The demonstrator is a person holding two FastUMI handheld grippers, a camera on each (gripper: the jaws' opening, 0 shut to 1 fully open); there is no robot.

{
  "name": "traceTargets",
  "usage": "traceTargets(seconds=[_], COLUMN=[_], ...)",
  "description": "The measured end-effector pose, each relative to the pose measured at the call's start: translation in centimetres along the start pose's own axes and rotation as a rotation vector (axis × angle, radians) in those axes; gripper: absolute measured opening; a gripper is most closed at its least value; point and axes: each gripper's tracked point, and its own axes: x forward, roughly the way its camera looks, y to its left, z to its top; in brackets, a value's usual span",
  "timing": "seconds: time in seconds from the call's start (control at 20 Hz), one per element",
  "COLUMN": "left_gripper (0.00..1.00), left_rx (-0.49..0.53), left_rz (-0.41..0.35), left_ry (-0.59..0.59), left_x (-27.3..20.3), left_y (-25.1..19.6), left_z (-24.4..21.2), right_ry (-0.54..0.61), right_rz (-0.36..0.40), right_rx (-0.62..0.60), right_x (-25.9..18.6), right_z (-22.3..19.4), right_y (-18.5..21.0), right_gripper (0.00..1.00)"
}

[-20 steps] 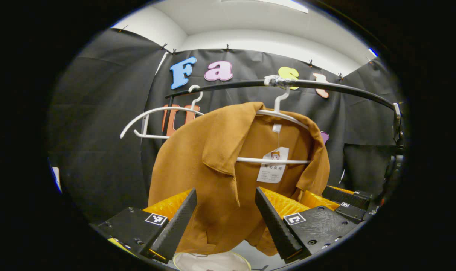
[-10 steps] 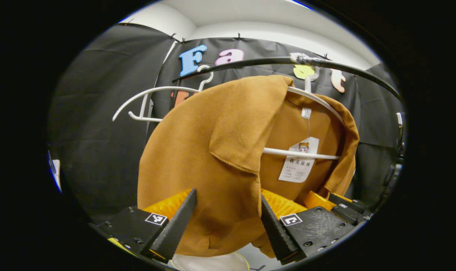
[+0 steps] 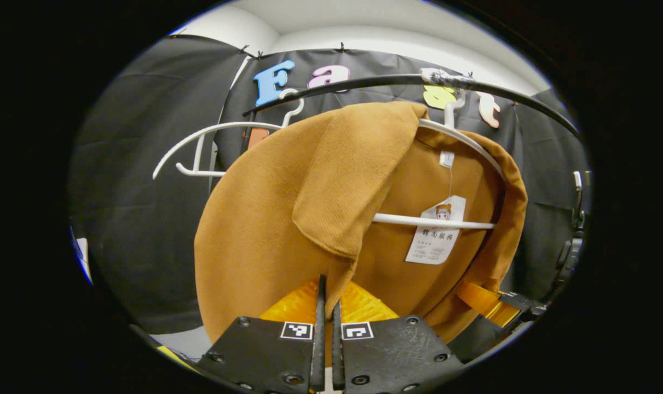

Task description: Grasp the clothes on the hanger with both hands and then place them into the laundry hamper below.

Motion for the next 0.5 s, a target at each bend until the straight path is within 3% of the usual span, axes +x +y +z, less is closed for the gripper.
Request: traceTargets(seconds=[0.05, 0.1, 0.15, 0.25, 0.35, 0.4, 0.45, 0.5], left_gripper=[0.12, 0.03, 0.03, 0.01, 0.01, 0.07, 0.01, 0.07], left_rx=[-0.014, -0.020, -0.030, -0.062, -0.078, -0.087, -0.100, -0.119], left_rz=[-0.008, 0.010, 0.021, -0.012, -0.031, -0.038, -0.044, -0.054], left_ry=[0.012, 0.004, -0.001, 0.007, 0.000, -0.005, -0.015, -0.018], left_x=[-0.2, -0.5, -1.3, -0.9, -1.4, -1.6, -1.8, -2.0], left_y=[0.1, 0.7, 1.1, 1.3, 1.8, 2.1, 2.3, 2.5], left_z=[-0.1, 0.3, 1.0, 1.1, 1.9, 2.4, 3.0, 3.4], right_ry=[0.008, 0.013, 0.009, -0.010, -0.032, -0.037, -0.045, -0.057], right_rz=[-0.012, -0.027, -0.031, -0.025, -0.036, -0.045, -0.042, -0.042], right_rx=[0.020, 0.034, 0.051, 0.090, 0.134, 0.152, 0.176, 0.203], right_x=[-0.1, -0.3, -0.6, -1.1, -1.6, -1.7, -1.8, -2.0], right_z=[0.1, 0.3, 0.7, 1.8, 2.9, 3.4, 4.1, 4.7], right_y=[-0.6, -1.4, -2.0, -2.6, -3.5, -4.1, -4.4, -4.8], right_gripper=[0.07, 0.05, 0.03, 0.10, 0.07, 0.03, 0.07, 0.02])
